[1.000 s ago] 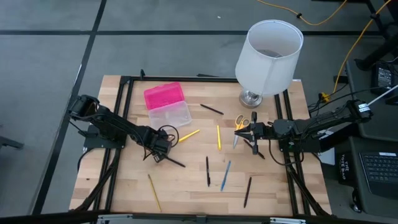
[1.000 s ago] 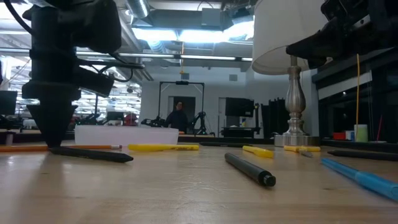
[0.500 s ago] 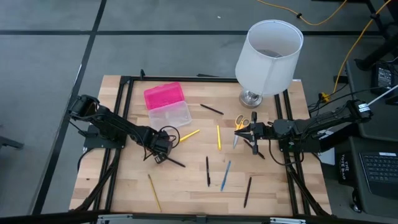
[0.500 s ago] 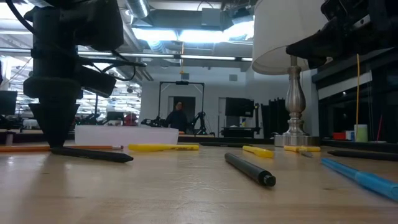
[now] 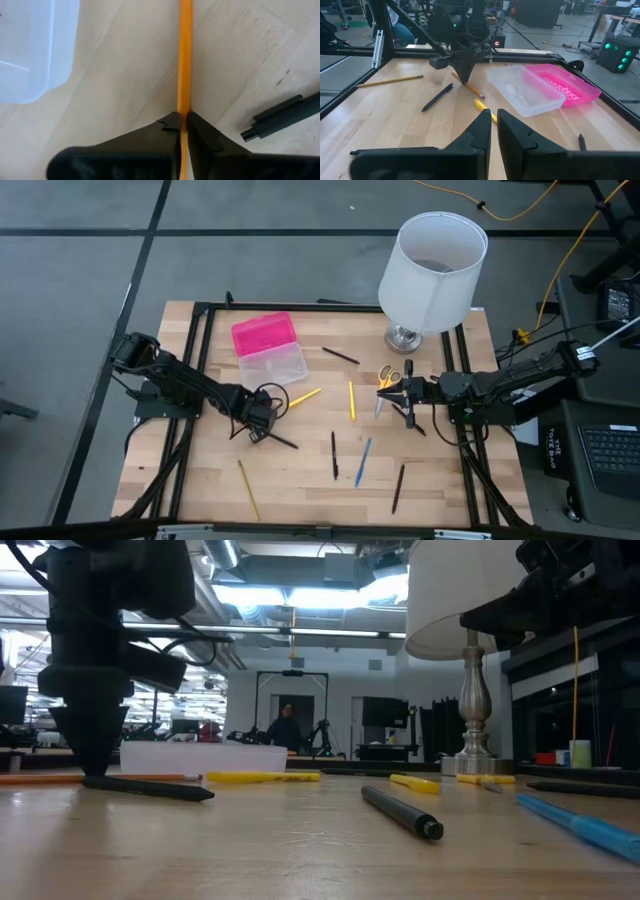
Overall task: Pick & place school supplies into a supply box
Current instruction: Put the orange pencil into the pink supply box
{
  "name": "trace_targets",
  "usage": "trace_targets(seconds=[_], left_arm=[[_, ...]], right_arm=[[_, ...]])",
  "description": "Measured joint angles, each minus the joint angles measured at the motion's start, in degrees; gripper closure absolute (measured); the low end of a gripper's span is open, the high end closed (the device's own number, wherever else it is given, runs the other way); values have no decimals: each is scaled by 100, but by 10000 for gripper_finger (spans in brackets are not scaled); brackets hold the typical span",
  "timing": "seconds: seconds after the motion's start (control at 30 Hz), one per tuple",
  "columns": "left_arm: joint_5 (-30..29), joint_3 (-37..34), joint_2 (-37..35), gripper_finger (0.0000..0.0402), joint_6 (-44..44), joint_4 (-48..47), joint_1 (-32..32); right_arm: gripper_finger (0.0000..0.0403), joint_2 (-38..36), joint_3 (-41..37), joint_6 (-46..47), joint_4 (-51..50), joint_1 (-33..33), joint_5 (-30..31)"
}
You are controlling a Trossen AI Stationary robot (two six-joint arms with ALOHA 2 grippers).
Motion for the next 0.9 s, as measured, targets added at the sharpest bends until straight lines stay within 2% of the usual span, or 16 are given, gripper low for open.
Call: trace_targets(seconds=[0.17,0.43,0.9], left_arm=[[-69,0,0,388,0,-139,-93],[-145,-24,-336,400,2,-464,-251],[-882,-22,-1689,401,498,-662,-687]], right_arm=[[366,-1,0,-12,0,0,0],[366,-2,0,-1,0,2,0],[366,-2,0,4,15,0,0]])
